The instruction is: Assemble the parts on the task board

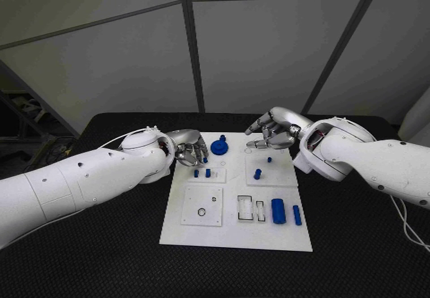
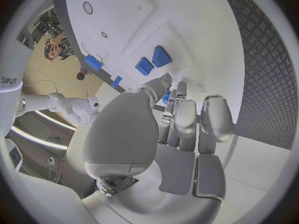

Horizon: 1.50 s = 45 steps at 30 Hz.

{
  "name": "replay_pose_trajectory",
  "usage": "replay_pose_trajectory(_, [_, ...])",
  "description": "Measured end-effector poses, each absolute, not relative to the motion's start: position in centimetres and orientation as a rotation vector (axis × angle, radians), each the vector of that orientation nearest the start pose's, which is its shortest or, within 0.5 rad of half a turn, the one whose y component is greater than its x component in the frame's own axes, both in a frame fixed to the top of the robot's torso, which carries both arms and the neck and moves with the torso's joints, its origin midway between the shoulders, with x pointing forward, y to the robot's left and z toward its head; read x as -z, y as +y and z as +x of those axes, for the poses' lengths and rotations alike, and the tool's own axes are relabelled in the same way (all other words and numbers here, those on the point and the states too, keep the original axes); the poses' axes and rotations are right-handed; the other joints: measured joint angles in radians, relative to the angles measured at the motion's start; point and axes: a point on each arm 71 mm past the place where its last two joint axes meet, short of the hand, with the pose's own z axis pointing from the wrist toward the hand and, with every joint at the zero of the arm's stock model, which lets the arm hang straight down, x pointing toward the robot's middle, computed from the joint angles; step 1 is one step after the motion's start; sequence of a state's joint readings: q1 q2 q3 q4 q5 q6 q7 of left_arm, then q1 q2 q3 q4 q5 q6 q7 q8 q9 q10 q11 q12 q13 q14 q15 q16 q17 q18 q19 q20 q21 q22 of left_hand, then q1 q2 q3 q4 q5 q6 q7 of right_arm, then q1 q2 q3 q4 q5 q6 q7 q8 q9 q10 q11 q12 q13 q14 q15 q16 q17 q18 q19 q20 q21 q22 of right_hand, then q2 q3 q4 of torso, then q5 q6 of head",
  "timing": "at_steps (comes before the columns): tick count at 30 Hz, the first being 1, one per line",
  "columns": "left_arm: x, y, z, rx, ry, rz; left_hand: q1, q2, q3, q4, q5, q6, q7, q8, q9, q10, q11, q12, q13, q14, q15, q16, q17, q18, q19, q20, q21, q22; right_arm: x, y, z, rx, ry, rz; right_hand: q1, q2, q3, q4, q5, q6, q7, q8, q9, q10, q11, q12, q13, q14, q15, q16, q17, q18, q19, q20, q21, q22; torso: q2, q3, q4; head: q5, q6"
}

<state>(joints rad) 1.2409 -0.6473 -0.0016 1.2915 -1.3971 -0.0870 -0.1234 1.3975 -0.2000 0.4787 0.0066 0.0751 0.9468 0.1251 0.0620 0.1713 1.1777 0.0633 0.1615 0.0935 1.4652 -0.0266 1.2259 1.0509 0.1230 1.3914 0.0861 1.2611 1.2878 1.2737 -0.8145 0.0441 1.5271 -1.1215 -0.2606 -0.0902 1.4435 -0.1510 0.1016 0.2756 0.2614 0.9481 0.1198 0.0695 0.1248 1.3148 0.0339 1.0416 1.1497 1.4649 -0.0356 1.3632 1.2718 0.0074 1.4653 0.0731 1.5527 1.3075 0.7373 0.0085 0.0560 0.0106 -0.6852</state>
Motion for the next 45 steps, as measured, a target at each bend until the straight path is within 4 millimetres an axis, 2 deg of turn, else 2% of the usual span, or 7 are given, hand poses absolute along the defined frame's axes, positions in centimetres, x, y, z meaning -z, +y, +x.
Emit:
replay_pose_trajectory(11, [17.6,18.0,53.6,0.594,1.819,0.135,0.000,0.000,0.000,0.000,0.000,0.010,0.010,0.006,-0.013,-0.013,0.005,-0.012,-0.011,-0.004,0.011,-0.050,-0.068,0.000,-0.037,0.007,-0.060,-0.046,12.4,-19.8,51.1,-0.825,1.665,0.127,0.036,0.013,0.045,-0.003,0.000,0.026,0.000,0.000,-0.002,-0.197,0.000,-0.419,-0.327,0.000,0.000,-0.090,-0.099,0.000,0.000,0.000,-0.058,0.000,0.000,-0.0012,0.0001,-0.002,0.005])
replay_pose_trajectory(22, [15.8,24.2,53.6,0.721,1.721,-0.153,0.025,0.009,0.026,-0.018,0.021,0.135,0.012,0.044,-0.007,0.053,0.004,0.012,-0.006,-0.141,0.008,-0.388,-0.451,0.004,-0.230,0.006,-0.397,-0.316,12.8,-22.0,51.2,-0.640,1.663,-0.034,0.102,-0.021,0.156,-0.037,-0.004,0.144,0.008,0.015,0.007,-0.191,0.034,-0.892,-0.777,0.000,0.014,-0.169,-0.182,0.016,0.002,0.013,-0.077,0.000,0.000,-0.0003,0.0000,-0.040,0.022])
replay_pose_trajectory(24, [15.4,25.0,53.3,0.787,1.691,-0.230,0.027,0.011,0.022,-0.022,0.021,0.140,0.014,0.044,-0.007,0.053,0.004,0.012,-0.004,-0.143,0.010,-0.414,-0.469,0.087,-0.254,0.004,-0.447,-0.356,13.2,-21.9,50.9,-0.601,1.664,-0.090,0.097,-0.026,0.158,-0.039,-0.004,0.144,0.008,0.008,0.007,-0.189,0.036,-0.915,-0.803,0.000,0.014,-0.169,-0.179,0.016,0.002,0.013,-0.077,0.000,0.000,-0.0002,0.0000,-0.045,0.024])
replay_pose_trajectory(30, [14.5,25.6,52.2,1.015,1.609,-0.435,0.031,0.017,0.018,-0.032,0.021,0.143,0.018,0.036,-0.009,0.053,0.005,0.012,-0.002,-0.149,0.009,-0.468,-0.501,0.033,-0.272,0.003,-0.514,-0.405,14.0,-21.4,50.3,-0.507,1.661,-0.216,0.081,-0.042,0.160,-0.041,-0.004,0.147,0.011,0.003,0.004,-0.193,0.040,-0.957,-0.847,0.002,0.024,-0.169,-0.177,0.016,0.002,0.020,-0.083,0.000,0.001,-0.0005,0.0000,-0.059,0.027])
replay_pose_trajectory(33, [14.3,25.7,51.6,1.131,1.572,-0.536,0.022,0.026,0.014,-0.036,0.021,0.143,0.018,0.032,-0.010,0.052,0.005,0.012,-0.002,-0.158,0.014,-0.484,-0.510,0.035,-0.272,0.003,-0.527,-0.413,14.3,-21.1,50.2,-0.466,1.655,-0.262,0.075,-0.049,0.157,-0.045,-0.004,0.147,0.012,-0.004,0.001,-0.195,0.041,-0.966,-0.861,0.000,0.029,-0.164,-0.173,0.016,-0.002,0.024,-0.083,0.000,0.001,-0.0006,-0.0001,-0.065,0.027])
replay_pose_trajectory(35, [14.3,25.8,51.2,1.198,1.551,-0.597,0.021,0.027,0.014,-0.036,0.021,0.143,0.018,0.025,-0.011,0.047,0.011,0.012,-0.002,-0.161,0.014,-0.495,-0.516,0.087,-0.275,0.007,-0.534,-0.418,14.6,-20.9,50.1,-0.444,1.651,-0.287,0.072,-0.051,0.156,-0.046,-0.004,0.142,0.017,-0.004,-0.001,-0.195,0.041,-0.972,-0.867,0.000,0.029,-0.188,-0.207,0.016,-0.001,0.024,-0.090,0.000,0.001,-0.0010,0.0000,-0.068,0.027])
replay_pose_trajectory(45, [14.2,26.1,50.7,1.382,1.489,-0.755,0.021,0.027,0.011,-0.039,0.021,0.143,0.018,0.025,-0.012,0.046,0.011,0.008,-0.001,-0.164,0.017,-0.503,-0.521,0.042,-0.275,0.007,-0.542,-0.424,15.3,-20.2,49.6,-0.385,1.657,-0.356,0.067,-0.057,0.153,-0.048,-0.007,0.126,0.026,-0.004,-0.006,-0.195,0.048,-0.972,-0.882,0.000,0.029,-0.202,-0.223,0.016,0.002,0.027,-0.094,0.000,0.001,-0.0011,0.0000,-0.064,0.020])
